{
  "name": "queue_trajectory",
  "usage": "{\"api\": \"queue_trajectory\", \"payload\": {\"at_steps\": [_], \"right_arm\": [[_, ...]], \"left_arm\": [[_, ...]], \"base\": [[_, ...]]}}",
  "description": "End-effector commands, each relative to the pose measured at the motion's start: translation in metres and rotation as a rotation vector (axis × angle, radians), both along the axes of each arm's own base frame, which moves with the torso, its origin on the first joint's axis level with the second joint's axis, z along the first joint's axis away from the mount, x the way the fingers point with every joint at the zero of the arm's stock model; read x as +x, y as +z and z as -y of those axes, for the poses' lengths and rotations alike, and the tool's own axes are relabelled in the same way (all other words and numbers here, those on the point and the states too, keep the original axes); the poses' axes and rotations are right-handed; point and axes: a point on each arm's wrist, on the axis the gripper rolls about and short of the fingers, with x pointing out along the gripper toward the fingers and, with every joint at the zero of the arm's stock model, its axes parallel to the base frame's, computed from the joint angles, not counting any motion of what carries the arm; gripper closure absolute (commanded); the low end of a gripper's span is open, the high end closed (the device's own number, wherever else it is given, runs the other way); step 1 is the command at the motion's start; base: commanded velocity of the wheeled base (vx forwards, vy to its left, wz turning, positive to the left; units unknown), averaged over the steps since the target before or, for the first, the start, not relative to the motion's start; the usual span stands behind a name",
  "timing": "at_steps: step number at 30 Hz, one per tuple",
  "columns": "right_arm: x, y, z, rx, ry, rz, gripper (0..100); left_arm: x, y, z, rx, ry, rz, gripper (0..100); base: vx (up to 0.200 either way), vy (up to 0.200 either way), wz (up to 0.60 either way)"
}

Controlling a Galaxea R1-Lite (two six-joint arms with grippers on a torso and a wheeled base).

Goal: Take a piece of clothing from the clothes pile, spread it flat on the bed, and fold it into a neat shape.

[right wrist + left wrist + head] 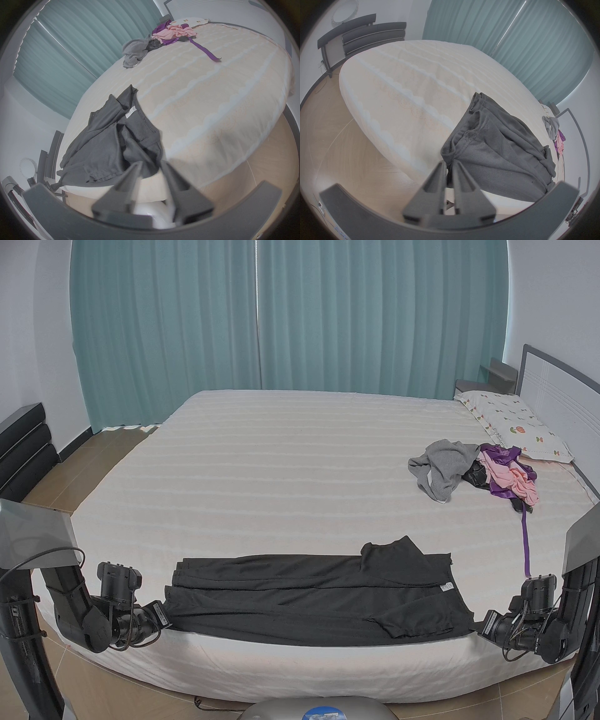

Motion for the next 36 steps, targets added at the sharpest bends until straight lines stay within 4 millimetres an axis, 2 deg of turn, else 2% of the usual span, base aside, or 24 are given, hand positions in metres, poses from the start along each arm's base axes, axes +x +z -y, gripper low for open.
{"api": "queue_trajectory", "payload": {"at_steps": [1, 12, 17, 21, 25, 30, 36], "right_arm": [[0.0, -0.004, 0.0, 0.002, 0.002, -0.016, 0], [0.007, 0.025, 0.012, 0.024, -0.038, 0.152, 0], [0.009, 0.033, 0.018, 0.041, -0.043, 0.213, 0], [0.01, 0.036, 0.021, 0.045, -0.045, 0.249, 0], [0.01, 0.039, 0.022, 0.058, -0.031, 0.274, 0], [0.012, 0.037, 0.019, 0.084, 0.011, 0.265, 0], [0.021, 0.036, 0.008, 0.092, 0.065, 0.279, 0]], "left_arm": [[-0.001, -0.003, 0.001, -0.004, -0.005, -0.013, 0], [0.004, 0.015, -0.005, -0.028, 0.015, 0.066, 0], [0.004, 0.032, -0.015, -0.096, 0.004, 0.124, 0], [0.004, 0.036, -0.015, -0.169, -0.038, 0.133, 0], [0.01, 0.037, -0.016, -0.213, -0.07, 0.148, 0], [0.028, 0.047, -0.014, -0.272, -0.16, 0.211, 0], [0.042, 0.037, -0.006, -0.242, -0.25, 0.207, 0]], "base": [[0.0, 0.0, 0.0], [0.0, 0.0, 0.0], [0.0, 0.0, 0.0], [0.0, 0.0, 0.0], [0.0, 0.0, 0.0], [0.0, 0.0, 0.0], [0.0, 0.0, 0.0]]}}
